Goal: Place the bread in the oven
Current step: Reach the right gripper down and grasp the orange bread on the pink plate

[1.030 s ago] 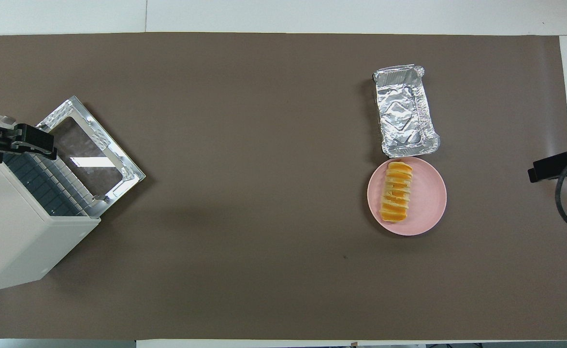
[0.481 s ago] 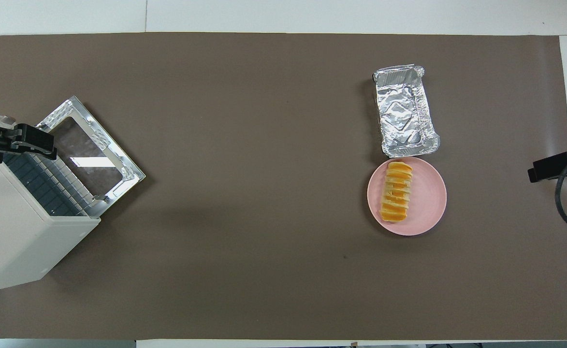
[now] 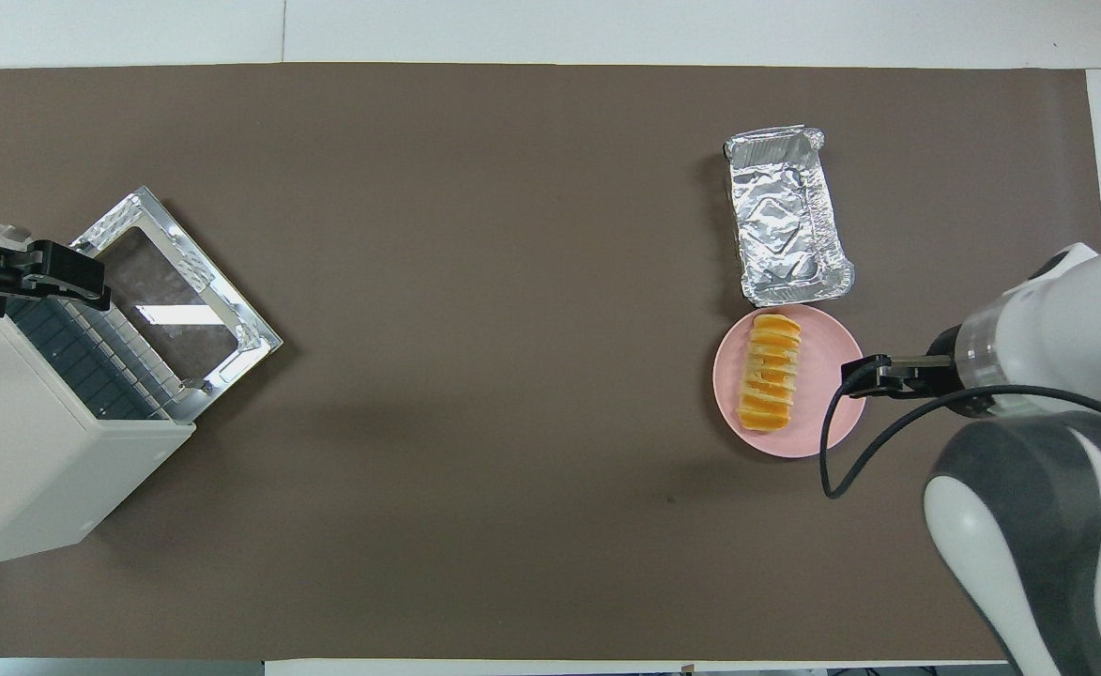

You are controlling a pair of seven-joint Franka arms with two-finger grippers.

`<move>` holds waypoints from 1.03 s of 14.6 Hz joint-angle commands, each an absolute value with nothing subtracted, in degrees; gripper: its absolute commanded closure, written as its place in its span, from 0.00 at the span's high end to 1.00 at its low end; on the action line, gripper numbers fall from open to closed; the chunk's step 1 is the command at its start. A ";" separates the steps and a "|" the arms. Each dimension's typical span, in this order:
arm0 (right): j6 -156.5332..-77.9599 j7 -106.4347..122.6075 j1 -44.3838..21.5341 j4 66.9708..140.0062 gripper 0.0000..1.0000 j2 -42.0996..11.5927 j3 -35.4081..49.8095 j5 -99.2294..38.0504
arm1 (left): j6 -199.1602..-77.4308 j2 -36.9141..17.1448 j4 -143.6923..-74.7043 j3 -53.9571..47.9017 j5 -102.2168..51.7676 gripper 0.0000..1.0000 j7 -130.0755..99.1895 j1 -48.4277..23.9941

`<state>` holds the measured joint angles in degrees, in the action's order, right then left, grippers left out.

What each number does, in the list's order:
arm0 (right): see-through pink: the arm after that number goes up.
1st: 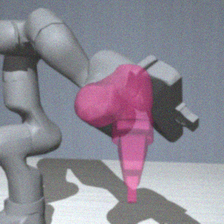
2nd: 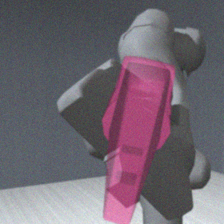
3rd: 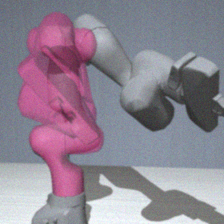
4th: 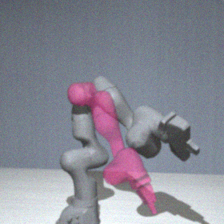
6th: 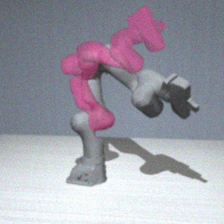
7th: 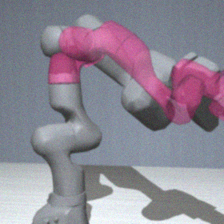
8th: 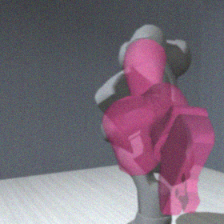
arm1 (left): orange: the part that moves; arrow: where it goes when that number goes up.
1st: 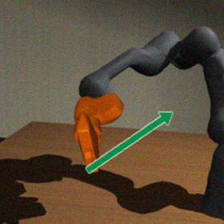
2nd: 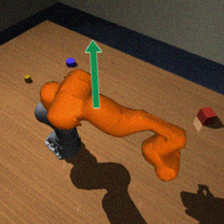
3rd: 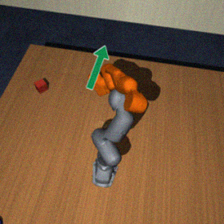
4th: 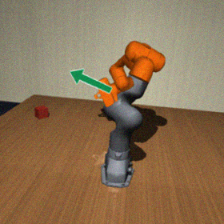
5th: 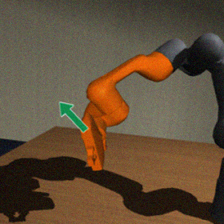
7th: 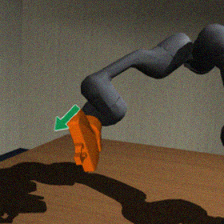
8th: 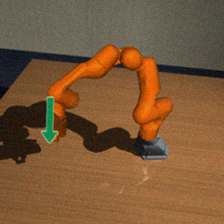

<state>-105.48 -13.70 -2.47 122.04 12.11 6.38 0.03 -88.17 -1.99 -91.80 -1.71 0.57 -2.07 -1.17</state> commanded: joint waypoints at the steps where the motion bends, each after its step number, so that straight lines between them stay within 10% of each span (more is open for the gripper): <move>1: -115.36 -19.48 -4.47 130.49 1.00 12.32 6.15 0.26 | -88.15 -0.44 -93.16 -1.49 -0.09 1.00 -1.93 -1.23; 15: -142.11 -26.10 -7.03 134.30 1.00 -4.13 6.15 0.79 | -88.15 -0.44 -93.08 -1.49 -0.09 1.00 -1.93 -1.14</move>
<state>-140.42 -25.47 -7.05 134.16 -3.11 5.87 0.03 -88.17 -1.99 -91.80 -1.70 0.57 -2.07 -1.17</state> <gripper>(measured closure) 0.000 0.000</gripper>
